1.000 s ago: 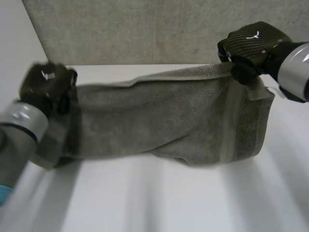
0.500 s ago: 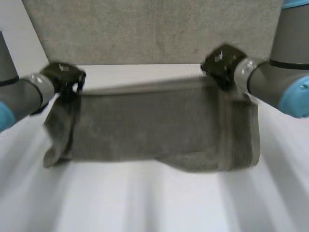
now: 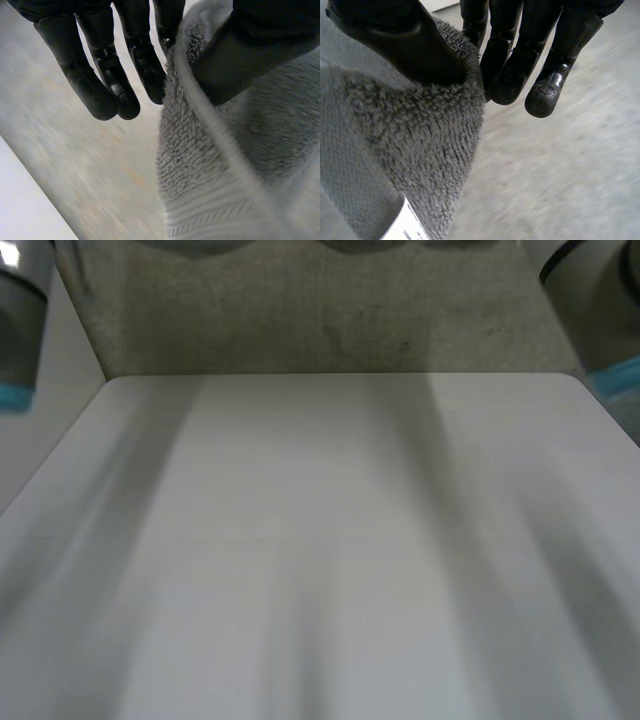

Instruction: Fold the towel.

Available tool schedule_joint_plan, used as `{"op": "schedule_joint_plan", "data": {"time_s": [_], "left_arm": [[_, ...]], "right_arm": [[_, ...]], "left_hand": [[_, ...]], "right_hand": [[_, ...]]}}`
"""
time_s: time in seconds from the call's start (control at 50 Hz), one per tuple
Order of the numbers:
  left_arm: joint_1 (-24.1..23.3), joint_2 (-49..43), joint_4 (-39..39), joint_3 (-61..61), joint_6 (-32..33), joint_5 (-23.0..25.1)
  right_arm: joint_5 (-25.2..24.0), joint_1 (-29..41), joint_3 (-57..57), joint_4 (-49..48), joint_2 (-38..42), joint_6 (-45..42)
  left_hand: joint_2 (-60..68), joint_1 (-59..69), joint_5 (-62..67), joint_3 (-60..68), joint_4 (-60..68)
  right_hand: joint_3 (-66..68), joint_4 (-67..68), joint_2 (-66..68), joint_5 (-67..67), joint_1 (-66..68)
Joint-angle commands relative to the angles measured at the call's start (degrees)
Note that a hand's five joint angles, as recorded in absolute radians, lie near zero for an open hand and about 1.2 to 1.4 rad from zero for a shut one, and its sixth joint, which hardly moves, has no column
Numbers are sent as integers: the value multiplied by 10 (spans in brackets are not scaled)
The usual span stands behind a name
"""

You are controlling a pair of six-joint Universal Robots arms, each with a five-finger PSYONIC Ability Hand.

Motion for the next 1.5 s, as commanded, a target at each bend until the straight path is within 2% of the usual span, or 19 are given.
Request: {"op": "schedule_joint_plan", "data": {"time_s": [0.02, 0.16, 0.22, 0.32, 0.4, 0.46, 0.54, 0.72, 0.76, 0.82, 1.0, 1.16, 1.2, 1.22, 1.24, 1.28, 1.38, 1.48, 1.5], "left_arm": [[15, -4, -3, -143, 2, 7], [24, -28, 45, -297, 11, 45], [26, -35, 64, -324, 17, 50], [26, -55, 120, -412, 66, 59], [26, -57, 122, -440, 106, 59], [28, -52, 121, -459, 142, 60], [38, -42, 121, -476, 170, 63], [40, -31, 123, -495, 172, 67], [41, -39, 125, -497, 170, 65], [46, -49, 126, -498, 168, 63], [51, -67, 122, -496, 168, 59], [59, -67, 118, -500, 169, 57], [67, -63, 117, -501, 169, 58], [67, -63, 117, -501, 169, 58], [69, -61, 115, -501, 169, 58], [69, -58, 113, -501, 169, 58], [77, -47, 104, -502, 167, 59], [88, -39, 95, -511, 166, 60], [88, -39, 95, -511, 166, 60]], "right_arm": [[-17, 6, 73, 55, 25, -29], [-38, 6, 228, 63, 55, -79], [-36, 6, 274, 65, 76, -87], [-26, 0, 331, 70, 97, -89], [-24, -3, 363, 72, 96, -89], [-21, -7, 379, 75, 81, -89], [-13, -12, 403, 107, 14, -80], [33, -20, 450, 113, -47, -16], [45, -35, 477, 110, -53, 1], [43, -44, 501, 99, -55, 5], [40, -56, 530, 52, -54, 11], [43, -62, 530, 39, -53, 17], [42, -70, 532, 39, -53, 17], [42, -70, 532, 39, -53, 17], [41, -71, 534, 38, -52, 17], [41, -72, 534, 38, -50, 17], [39, -85, 537, 38, -44, 16], [39, -87, 537, 41, -30, 16], [39, -87, 537, 41, -30, 16]], "left_hand": [[-67, -4, -147, -82, -67], [-67, -4, -147, -82, -67], [-67, -4, -147, -82, -67], [-67, -4, -147, -82, -67], [-67, -4, -147, -82, -67], [-67, -4, -147, -82, -67], [-67, -4, -147, -82, -67], [-67, -4, -147, -82, -67], [-178, -115, -259, -194, -179], [-256, -193, -336, -271, -256], [-320, -257, -400, -336, -321], [-278, -215, -358, -294, -279], [-170, -107, -250, -185, -170], [-169, -106, -249, -184, -169], [-84, -21, -164, -99, -84], [-67, -4, -147, -82, -67], [-67, -4, -147, -82, -67], [-67, -4, -147, -82, -67], [-67, -4, -147, -82, -67]], "right_hand": [[39, 38, 41, 23, 54], [39, 38, 41, 23, 54], [39, 38, 41, 23, 54], [39, 38, 41, 23, 54], [39, 38, 41, 23, 54], [39, 38, 41, 23, 54], [39, 38, 41, 23, 54], [39, 38, 41, 23, 54], [39, 38, 41, 23, 54], [39, 38, 41, 23, 54], [39, 38, 41, 23, 54], [39, 38, 41, 23, 54], [39, 38, 41, 23, 54], [39, 38, 41, 23, 54], [39, 38, 41, 23, 54], [29, 28, 32, 14, 45], [-73, -74, -71, -89, -58], [-352, -353, -349, -367, -336], [-352, -354, -350, -368, -337]]}}
